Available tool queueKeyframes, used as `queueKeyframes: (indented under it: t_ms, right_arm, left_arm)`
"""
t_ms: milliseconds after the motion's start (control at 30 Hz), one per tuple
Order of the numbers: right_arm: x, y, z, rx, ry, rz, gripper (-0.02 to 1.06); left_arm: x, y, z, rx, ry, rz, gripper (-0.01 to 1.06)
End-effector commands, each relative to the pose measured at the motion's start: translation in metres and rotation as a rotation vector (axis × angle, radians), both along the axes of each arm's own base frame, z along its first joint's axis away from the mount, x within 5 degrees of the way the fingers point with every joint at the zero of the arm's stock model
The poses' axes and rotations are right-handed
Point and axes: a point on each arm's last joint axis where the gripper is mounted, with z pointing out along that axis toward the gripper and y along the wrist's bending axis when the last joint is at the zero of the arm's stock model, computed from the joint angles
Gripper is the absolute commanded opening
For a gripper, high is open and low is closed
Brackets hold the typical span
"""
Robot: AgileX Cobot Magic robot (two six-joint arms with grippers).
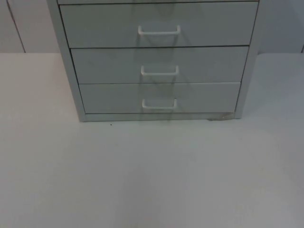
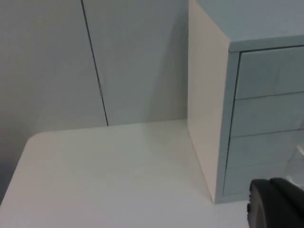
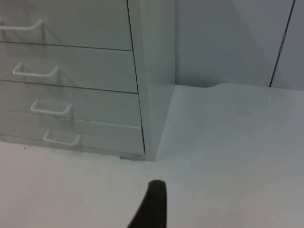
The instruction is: Open the drawer with the left hand, place the block into the drawer with the right hand, then close the drawer with the left hand.
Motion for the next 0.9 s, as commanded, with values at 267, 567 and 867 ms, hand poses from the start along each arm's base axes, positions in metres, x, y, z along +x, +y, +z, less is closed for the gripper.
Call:
queueKeyframes:
  t_ms: [267, 567, 867]
  right_arm:
    - [-0.046, 0.001, -0.014, -0.032, -0.084, 0.011, 0.77]
    - [-0.071, -0.012, -0.032, -0.030, -0.020, -0.150, 0.77]
    - [-0.068, -0.014, -0.060, -0.045, 0.096, -0.169, 0.77]
  left_arm:
    - [-0.057, 0.012, -0.023, 0.066, -0.032, 0.067, 0.00]
    - [-0.046, 0.011, -0.047, 0.038, 0.080, 0.069, 0.00]
    - [-0.035, 0.007, -0.067, 0.012, 0.145, 0.053, 0.00]
